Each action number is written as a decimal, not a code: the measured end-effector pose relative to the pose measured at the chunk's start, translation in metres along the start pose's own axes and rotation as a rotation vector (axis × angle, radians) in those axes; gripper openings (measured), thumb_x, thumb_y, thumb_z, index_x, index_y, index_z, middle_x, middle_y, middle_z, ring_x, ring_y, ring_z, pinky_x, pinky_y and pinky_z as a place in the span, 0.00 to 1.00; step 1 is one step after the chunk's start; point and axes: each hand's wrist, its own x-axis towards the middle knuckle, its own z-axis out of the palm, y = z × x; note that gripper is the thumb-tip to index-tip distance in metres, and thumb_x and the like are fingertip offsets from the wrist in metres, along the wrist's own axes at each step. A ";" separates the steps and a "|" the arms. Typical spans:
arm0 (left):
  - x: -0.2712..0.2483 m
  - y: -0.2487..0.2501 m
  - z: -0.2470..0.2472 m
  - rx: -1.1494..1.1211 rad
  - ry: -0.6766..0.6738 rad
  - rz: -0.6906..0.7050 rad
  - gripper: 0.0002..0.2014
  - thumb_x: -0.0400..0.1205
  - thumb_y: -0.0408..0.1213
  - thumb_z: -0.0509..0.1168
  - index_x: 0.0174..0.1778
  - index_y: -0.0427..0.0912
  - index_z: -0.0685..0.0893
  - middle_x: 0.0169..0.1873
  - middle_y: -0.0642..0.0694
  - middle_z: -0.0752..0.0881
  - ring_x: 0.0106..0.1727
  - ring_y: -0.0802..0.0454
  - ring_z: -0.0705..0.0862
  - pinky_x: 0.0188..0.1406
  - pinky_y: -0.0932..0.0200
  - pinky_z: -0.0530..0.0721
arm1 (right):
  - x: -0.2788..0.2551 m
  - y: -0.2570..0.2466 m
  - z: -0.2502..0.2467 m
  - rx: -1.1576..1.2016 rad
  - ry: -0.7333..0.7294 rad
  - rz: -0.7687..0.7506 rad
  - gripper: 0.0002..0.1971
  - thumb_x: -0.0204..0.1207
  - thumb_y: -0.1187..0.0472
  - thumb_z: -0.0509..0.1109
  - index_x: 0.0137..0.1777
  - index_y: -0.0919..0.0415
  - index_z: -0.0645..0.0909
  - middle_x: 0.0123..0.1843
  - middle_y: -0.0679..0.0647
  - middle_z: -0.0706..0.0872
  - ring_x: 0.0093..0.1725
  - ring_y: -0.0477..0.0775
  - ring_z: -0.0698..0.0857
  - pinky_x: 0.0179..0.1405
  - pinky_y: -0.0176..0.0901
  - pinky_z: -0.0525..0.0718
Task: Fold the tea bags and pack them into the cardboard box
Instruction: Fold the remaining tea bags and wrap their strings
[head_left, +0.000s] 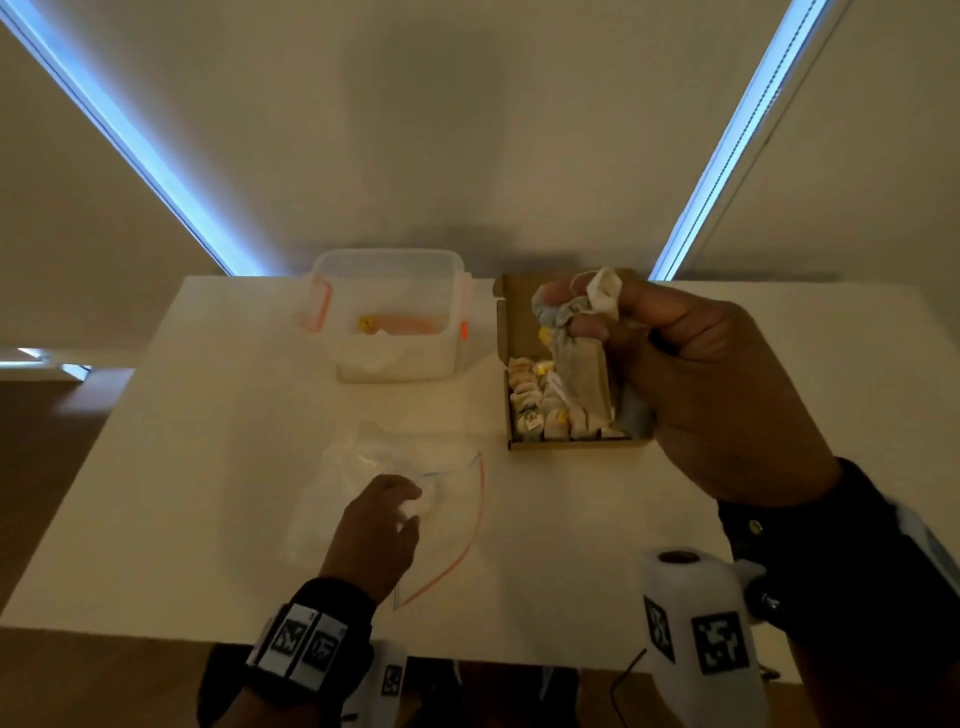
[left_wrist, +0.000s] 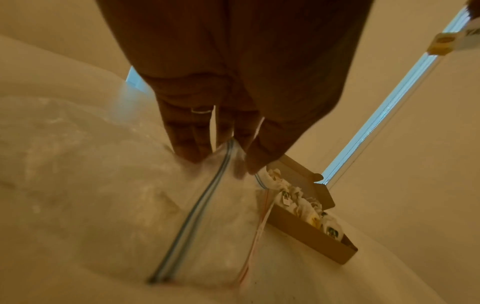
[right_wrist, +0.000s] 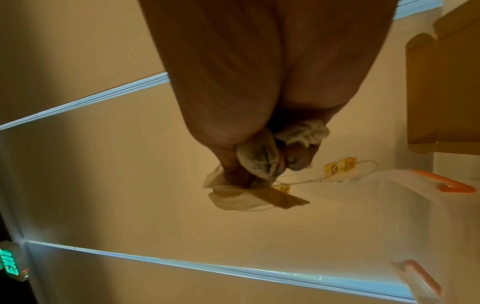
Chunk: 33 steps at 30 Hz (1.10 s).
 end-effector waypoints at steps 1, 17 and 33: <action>0.003 0.001 -0.006 0.010 0.029 0.001 0.13 0.80 0.26 0.71 0.59 0.43 0.89 0.63 0.50 0.84 0.48 0.50 0.86 0.56 0.56 0.84 | -0.001 -0.002 -0.001 -0.013 -0.006 0.018 0.12 0.80 0.52 0.70 0.60 0.44 0.91 0.53 0.76 0.87 0.48 0.88 0.83 0.43 0.84 0.84; 0.000 0.019 -0.014 0.141 -0.013 0.074 0.18 0.86 0.28 0.63 0.72 0.39 0.83 0.74 0.44 0.76 0.56 0.42 0.87 0.55 0.52 0.84 | -0.005 0.257 0.163 -0.919 -0.597 0.483 0.15 0.87 0.62 0.57 0.67 0.65 0.80 0.66 0.64 0.86 0.65 0.67 0.85 0.63 0.54 0.81; 0.011 -0.009 -0.007 0.127 0.070 -0.061 0.22 0.84 0.25 0.64 0.75 0.37 0.79 0.77 0.49 0.71 0.56 0.45 0.86 0.51 0.56 0.82 | -0.042 0.225 0.102 -0.357 -0.206 0.466 0.09 0.81 0.60 0.69 0.46 0.50 0.91 0.40 0.35 0.89 0.41 0.35 0.85 0.44 0.26 0.78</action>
